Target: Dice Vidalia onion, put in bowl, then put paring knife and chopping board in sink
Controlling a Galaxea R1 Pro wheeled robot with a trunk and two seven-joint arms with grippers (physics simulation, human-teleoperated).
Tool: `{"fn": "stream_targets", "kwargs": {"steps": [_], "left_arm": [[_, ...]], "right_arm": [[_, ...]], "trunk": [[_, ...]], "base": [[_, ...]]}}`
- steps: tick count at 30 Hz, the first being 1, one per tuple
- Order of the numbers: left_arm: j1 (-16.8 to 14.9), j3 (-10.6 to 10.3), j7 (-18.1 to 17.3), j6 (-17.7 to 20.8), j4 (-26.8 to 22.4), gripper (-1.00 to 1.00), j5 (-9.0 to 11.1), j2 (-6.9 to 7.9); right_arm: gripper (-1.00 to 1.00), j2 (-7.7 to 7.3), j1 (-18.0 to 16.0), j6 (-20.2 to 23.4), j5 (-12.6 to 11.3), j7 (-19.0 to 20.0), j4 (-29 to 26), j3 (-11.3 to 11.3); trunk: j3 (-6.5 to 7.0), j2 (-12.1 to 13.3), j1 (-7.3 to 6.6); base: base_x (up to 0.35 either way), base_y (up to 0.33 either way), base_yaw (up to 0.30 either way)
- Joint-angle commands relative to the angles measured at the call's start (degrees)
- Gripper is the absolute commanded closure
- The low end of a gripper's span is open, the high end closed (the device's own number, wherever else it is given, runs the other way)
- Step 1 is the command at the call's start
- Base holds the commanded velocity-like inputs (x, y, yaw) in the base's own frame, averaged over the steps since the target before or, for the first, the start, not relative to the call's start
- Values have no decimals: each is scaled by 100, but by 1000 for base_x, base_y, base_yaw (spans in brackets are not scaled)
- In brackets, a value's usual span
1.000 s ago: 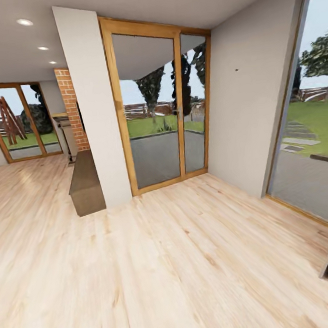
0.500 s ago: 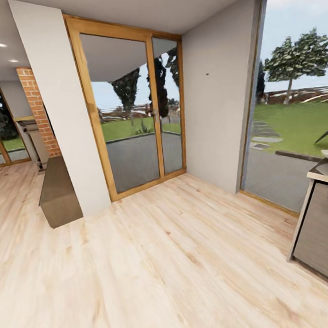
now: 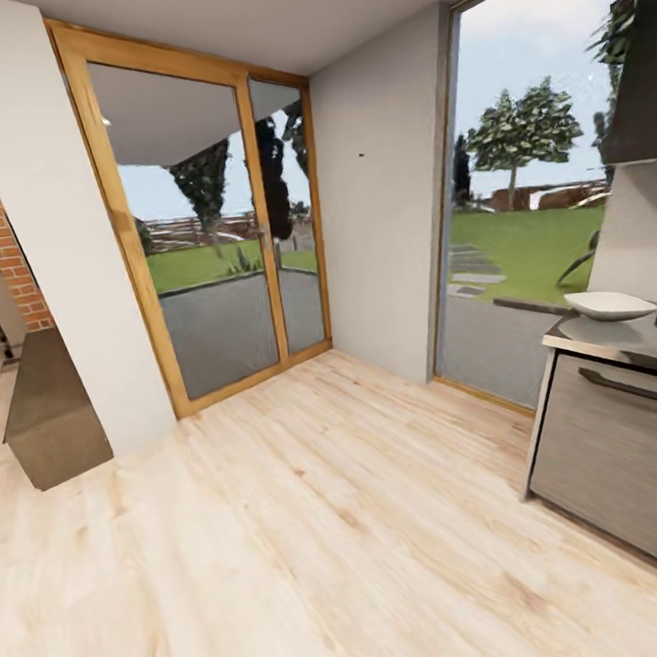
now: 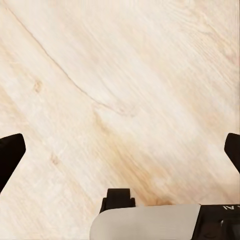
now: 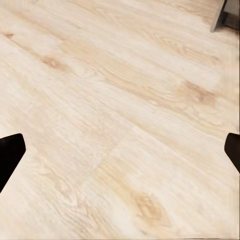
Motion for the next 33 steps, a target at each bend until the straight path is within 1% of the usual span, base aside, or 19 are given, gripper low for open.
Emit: {"fn": "stream_targets", "kwargs": {"steps": [1,6,7,9,13,28,33], "left_arm": [[-2,-4,-1,-18,3,-100,0,1],[-2,-1,-1,-18,2,-100,-4,1],[-2,-2,-1,-18,2,-100,-4,1],[-2,-2,-1,-18,3,-100,-5,1],[-2,0,-1,-18,3,-100,-5,1],[-2,5,-1,-18,4,-100,4,1],[-2,12,-1,-18,98,-100,-4,1]], "right_arm": [[-100,3,-1,-13,-46,10,-3,-5],[-100,3,-1,-13,-46,8,-3,-31],[-100,3,-1,-13,-46,10,-3,-82],[-100,10,-1,-13,-46,24,-3,-319],[-100,12,-1,-13,-46,33,-3,-456],[-100,12,-1,-13,-38,34,0,-476],[-100,13,-1,-13,-37,34,5,-476]], "trunk": [[-5,-3,0],[-5,-3,0],[-5,-3,0],[-5,-3,0],[-5,-3,0],[-5,-3,0],[-5,-3,0]], "base": [[0,0,-300],[0,0,-300],[0,0,-300],[0,0,-300],[0,0,-300],[0,0,-300],[0,0,-300]]}}
